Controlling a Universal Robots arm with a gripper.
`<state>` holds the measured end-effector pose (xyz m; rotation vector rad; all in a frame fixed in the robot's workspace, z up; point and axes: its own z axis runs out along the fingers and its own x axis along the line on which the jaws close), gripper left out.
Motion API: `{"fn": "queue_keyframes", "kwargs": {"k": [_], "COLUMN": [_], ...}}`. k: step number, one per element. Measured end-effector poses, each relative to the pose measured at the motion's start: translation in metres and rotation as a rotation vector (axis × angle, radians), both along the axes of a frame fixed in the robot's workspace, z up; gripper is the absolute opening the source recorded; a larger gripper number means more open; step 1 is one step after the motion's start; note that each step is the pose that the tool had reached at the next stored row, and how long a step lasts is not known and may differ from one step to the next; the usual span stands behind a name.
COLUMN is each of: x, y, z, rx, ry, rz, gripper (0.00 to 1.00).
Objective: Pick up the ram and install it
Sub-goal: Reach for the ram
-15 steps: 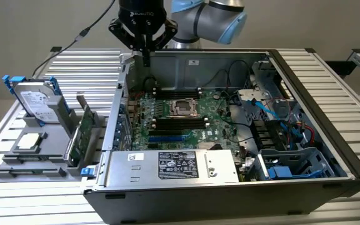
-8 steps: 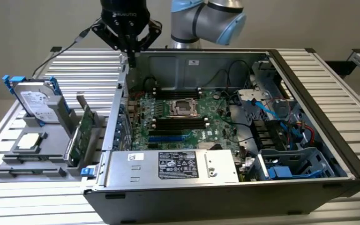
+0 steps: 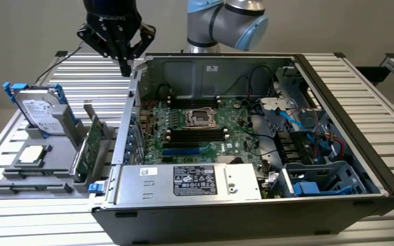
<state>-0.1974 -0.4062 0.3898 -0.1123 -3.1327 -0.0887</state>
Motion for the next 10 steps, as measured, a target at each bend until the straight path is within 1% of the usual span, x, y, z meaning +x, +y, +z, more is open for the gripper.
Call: {"fn": "queue_keyframes", "kwargs": {"k": [4,5,7,10], "x": [-0.017,-0.02,-0.024,-0.03], "y": [-0.0044,-0.0055,-0.0072,-0.0095], "z": [-0.002,-0.0025,-0.004,-0.0061], "rx": [0.0,0.0,-0.0008,-0.0029], "ry": [0.001,0.0024,0.0094,0.0217], "rz": [0.0,0.0,0.0,0.0], "gripper": [0.11,0.11,0.11,0.11]}}
